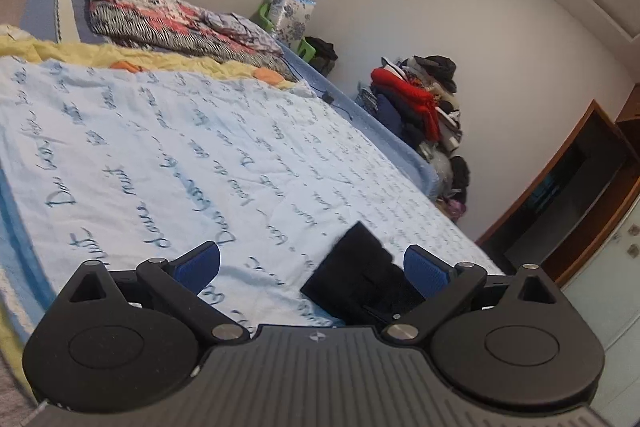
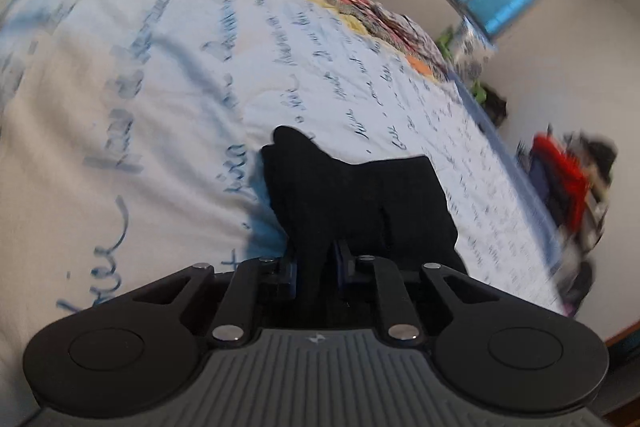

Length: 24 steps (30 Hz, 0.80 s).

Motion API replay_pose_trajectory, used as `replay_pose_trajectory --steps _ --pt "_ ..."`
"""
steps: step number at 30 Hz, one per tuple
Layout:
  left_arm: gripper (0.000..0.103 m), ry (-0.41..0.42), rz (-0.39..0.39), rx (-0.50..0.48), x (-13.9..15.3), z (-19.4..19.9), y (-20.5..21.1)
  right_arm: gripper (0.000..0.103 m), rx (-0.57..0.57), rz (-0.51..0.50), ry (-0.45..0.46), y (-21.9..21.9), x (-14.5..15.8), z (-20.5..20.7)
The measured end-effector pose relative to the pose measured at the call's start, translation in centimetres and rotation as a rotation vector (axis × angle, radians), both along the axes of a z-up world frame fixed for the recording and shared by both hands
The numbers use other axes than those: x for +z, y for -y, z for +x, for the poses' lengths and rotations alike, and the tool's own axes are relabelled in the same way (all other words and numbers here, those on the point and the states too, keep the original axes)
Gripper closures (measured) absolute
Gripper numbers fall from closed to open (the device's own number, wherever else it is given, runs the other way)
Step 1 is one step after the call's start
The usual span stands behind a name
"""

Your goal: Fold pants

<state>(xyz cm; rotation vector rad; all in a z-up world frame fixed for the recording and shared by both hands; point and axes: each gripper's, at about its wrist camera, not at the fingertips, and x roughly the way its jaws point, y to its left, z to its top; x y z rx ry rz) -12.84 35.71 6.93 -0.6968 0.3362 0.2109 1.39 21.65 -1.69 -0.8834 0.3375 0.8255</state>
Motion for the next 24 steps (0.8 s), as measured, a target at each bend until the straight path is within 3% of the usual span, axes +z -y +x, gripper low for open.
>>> replay_pose_trajectory --steps 5,8,11,19,22,24 --pt "0.0 0.016 -0.203 -0.192 -0.4 5.1 -1.4 0.093 -0.067 0.251 -0.087 3.5 3.0 1.7" --pt "0.001 -0.034 -0.325 -0.292 -2.1 10.4 -1.8 0.093 -0.085 0.29 -0.125 4.2 3.4 2.1" --pt "0.002 -0.144 -0.456 -0.337 -4.3 15.1 -1.6 0.093 -0.093 0.311 -0.131 4.7 3.6 2.0" --pt "0.002 -0.246 -0.476 -0.4 -5.7 21.4 -0.1 0.092 -0.112 0.355 -0.16 5.2 4.3 2.9" --pt "0.002 -0.289 -0.49 -0.398 -5.8 21.8 -0.4 0.092 -0.117 0.368 -0.166 5.4 4.3 2.9" --pt "0.002 -0.276 -0.482 -0.397 -5.4 21.0 -0.7 0.092 -0.122 0.375 -0.177 5.6 4.4 3.3"
